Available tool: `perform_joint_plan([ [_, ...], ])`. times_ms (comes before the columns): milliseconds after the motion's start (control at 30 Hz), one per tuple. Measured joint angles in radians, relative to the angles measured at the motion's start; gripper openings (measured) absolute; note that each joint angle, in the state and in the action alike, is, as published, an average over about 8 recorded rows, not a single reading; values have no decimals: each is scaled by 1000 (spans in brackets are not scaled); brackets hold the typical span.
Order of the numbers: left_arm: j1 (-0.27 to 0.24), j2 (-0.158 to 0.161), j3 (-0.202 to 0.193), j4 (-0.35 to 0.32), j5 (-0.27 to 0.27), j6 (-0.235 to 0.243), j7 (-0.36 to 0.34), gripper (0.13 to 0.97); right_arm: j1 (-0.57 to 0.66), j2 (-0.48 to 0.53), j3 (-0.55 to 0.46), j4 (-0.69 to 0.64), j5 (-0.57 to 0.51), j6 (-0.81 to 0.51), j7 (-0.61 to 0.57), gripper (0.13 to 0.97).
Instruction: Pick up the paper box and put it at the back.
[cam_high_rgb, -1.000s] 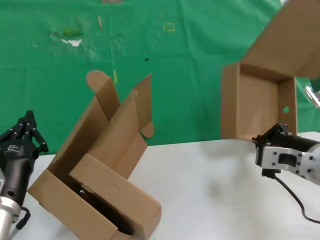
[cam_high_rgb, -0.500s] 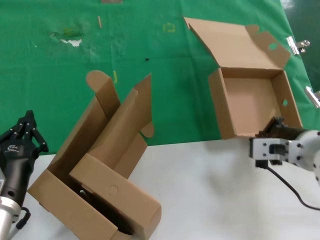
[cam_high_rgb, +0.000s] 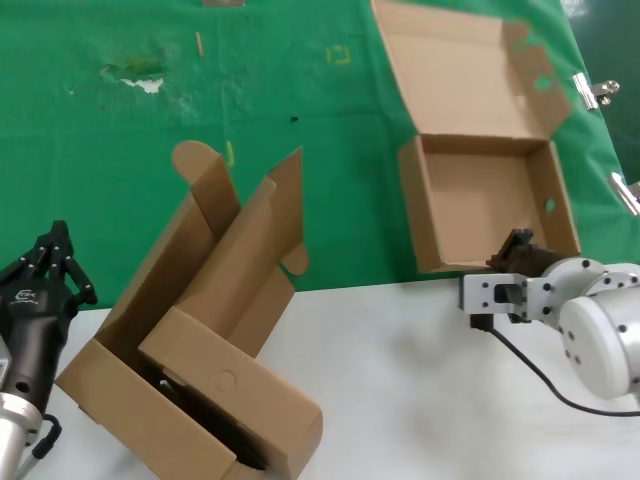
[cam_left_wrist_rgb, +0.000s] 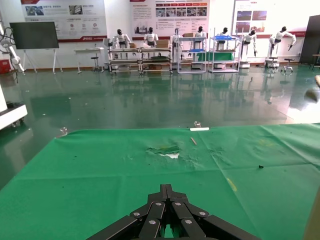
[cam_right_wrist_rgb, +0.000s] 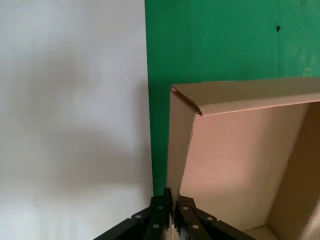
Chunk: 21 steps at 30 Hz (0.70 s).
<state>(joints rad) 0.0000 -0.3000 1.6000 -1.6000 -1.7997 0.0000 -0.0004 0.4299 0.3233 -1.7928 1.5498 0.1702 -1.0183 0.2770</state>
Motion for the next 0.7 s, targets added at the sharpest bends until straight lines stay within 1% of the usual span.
perform_joint_plan([
  [100, 0, 0, 0, 0, 0, 0, 0, 140, 10, -22, -9, -31, -21, 19, 7, 143],
  [400, 0, 0, 0, 0, 0, 0, 0, 140, 25, -111, -27, -107, -96, 125, 11, 208],
  [567, 0, 0, 0, 0, 0, 0, 0, 140, 25, -141, -27, -121, -107, 153, 1, 289],
  [667, 0, 0, 0, 0, 0, 0, 0, 140, 25, -144, -21, -109, -91, 150, -7, 338],
  [700, 0, 0, 0, 0, 0, 0, 0, 140, 24, -142, -18, -100, -81, 146, -10, 338],
])
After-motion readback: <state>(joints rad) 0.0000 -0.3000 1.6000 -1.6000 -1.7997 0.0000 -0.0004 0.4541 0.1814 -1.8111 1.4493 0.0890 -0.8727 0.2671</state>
